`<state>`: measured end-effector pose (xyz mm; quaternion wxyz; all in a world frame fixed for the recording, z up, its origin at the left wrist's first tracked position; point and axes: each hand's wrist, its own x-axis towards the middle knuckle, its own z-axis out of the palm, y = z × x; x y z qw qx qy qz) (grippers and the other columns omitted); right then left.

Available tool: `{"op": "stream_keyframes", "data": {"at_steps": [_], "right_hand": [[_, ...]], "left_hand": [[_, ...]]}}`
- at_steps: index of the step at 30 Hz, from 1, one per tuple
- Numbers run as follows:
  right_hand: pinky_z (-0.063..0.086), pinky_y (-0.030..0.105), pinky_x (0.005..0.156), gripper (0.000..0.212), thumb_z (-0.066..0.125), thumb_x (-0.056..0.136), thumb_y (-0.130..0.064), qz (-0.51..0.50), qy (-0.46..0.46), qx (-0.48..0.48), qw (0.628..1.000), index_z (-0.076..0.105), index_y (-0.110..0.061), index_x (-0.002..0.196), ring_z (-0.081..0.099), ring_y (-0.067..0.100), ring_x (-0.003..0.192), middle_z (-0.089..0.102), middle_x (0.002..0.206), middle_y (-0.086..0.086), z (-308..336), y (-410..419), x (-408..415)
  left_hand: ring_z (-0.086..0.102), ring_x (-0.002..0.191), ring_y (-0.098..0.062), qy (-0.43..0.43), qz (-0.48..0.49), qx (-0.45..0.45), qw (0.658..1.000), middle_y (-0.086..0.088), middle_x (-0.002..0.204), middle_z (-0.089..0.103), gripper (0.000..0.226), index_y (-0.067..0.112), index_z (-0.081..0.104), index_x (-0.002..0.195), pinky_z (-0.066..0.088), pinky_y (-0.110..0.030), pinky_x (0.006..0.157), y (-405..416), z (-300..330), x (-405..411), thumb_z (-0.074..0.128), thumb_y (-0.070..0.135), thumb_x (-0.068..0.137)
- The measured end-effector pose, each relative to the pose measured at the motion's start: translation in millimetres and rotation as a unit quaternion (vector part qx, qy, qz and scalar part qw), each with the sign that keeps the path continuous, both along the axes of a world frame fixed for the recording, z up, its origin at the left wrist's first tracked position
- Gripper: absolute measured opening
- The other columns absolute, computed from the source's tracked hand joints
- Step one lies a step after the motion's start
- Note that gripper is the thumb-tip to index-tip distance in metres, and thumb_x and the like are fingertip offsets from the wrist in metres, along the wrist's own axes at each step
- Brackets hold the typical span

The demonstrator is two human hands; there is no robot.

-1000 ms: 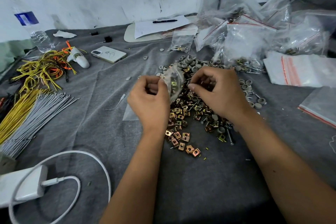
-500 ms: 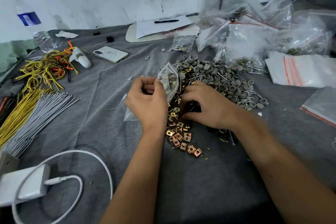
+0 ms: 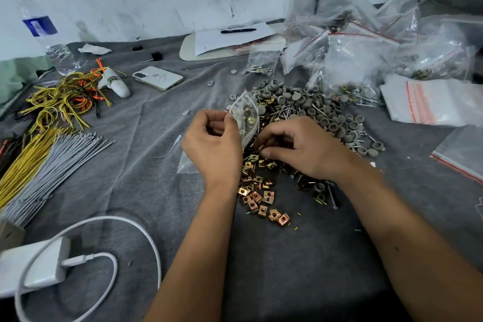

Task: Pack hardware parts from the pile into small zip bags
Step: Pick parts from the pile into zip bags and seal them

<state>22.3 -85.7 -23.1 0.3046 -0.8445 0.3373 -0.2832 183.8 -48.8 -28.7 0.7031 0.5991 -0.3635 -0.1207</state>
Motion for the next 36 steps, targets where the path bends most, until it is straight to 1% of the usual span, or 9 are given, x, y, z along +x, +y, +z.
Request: {"op": "stream_keyframes", "data": {"at_steps": [3,7,11,16,23,26,29,34,36], "right_hand": [[0.052,0.016,0.083,0.022,0.083,0.085,-0.021,0.033,0.006,0.022,0.999,0.079,-0.027,0.105,0.071,0.0,0.091,0.076,0.094,-0.018,0.2,2.5,1.4],[0.049,0.015,0.08,0.018,0.082,0.086,-0.024,-0.022,0.01,-0.047,0.999,0.079,-0.03,0.103,0.067,-0.004,0.088,0.071,0.088,-0.024,-0.2,0.9,-1.8],[0.046,0.035,0.092,0.02,0.076,0.091,-0.019,-0.029,0.1,-0.135,0.985,0.078,-0.024,0.11,0.056,0.014,0.101,0.066,0.101,-0.005,-1.7,0.4,2.6],[0.042,0.03,0.095,0.032,0.079,0.087,-0.021,-0.025,0.169,-0.168,0.971,0.074,-0.024,0.119,0.044,0.014,0.109,0.054,0.108,-0.004,-6.8,6.4,15.9],[0.044,0.033,0.097,0.016,0.066,0.098,-0.026,-0.049,0.116,-0.139,0.982,0.067,-0.011,0.105,0.051,0.014,0.105,0.057,0.103,-0.006,-4.7,8.0,16.9],[0.05,0.04,0.089,0.01,0.064,0.1,-0.02,-0.061,0.087,-0.108,0.988,0.065,-0.011,0.104,0.062,0.016,0.096,0.067,0.102,0.001,-3.3,8.0,16.5],[0.049,0.036,0.081,0.006,0.066,0.097,-0.018,-0.035,0.071,-0.111,0.991,0.066,-0.013,0.101,0.058,0.009,0.086,0.063,0.089,-0.009,-4.2,11.1,17.0],[0.043,0.036,0.099,0.029,0.072,0.091,-0.032,-0.009,0.168,-0.146,0.975,0.071,-0.022,0.119,0.048,0.018,0.112,0.06,0.113,0.0,-6.8,10.8,22.2],[0.042,0.037,0.099,0.029,0.071,0.091,-0.036,-0.012,0.177,-0.146,0.973,0.071,-0.027,0.118,0.044,0.017,0.113,0.058,0.116,-0.001,-7.0,11.1,24.2]], "left_hand": [[0.057,0.059,0.001,0.002,0.003,0.001,1.0,0.014,0.062,0.063,0.023,0.029,0.066,0.072,0.048,-0.017,0.058,0.9,0.9,-0.4,0.072,0.011,0.085],[0.056,0.059,0.001,0.005,0.003,0.007,1.0,0.011,0.065,0.063,0.019,0.025,0.067,0.073,0.047,-0.016,0.058,1.1,1.1,-0.2,0.072,0.011,0.086],[0.055,0.058,0.001,-0.001,0.004,0.005,1.0,0.011,0.064,0.062,0.019,0.022,0.068,0.074,0.046,-0.014,0.057,2.0,2.7,-0.6,0.071,0.008,0.086],[0.056,0.058,0.001,-0.003,0.007,0.01,1.0,0.01,0.065,0.063,0.017,0.02,0.068,0.076,0.046,-0.013,0.057,2.6,3.4,-0.1,0.071,0.008,0.087],[0.055,0.06,-0.001,0.005,0.007,0.014,1.0,0.008,0.067,0.064,0.014,0.018,0.069,0.077,0.047,-0.017,0.059,3.2,3.8,0.7,0.072,0.01,0.088],[0.055,0.06,-0.001,0.008,0.008,0.012,1.0,0.008,0.067,0.064,0.012,0.015,0.07,0.078,0.047,-0.017,0.06,3.4,4.2,0.7,0.072,0.009,0.088],[0.055,0.06,0.0,0.012,0.011,0.009,1.0,0.008,0.067,0.063,0.013,0.015,0.069,0.078,0.047,-0.017,0.06,3.4,4.4,0.8,0.072,0.008,0.088],[0.055,0.059,0.0,0.011,0.011,0.006,1.0,0.008,0.067,0.063,0.013,0.014,0.069,0.078,0.047,-0.017,0.06,3.5,4.4,0.8,0.072,0.007,0.088],[0.055,0.059,0.001,0.008,0.012,0.006,1.0,0.009,0.066,0.063,0.012,0.013,0.07,0.078,0.046,-0.015,0.059,3.6,4.6,0.6,0.072,0.007,0.088]]}}
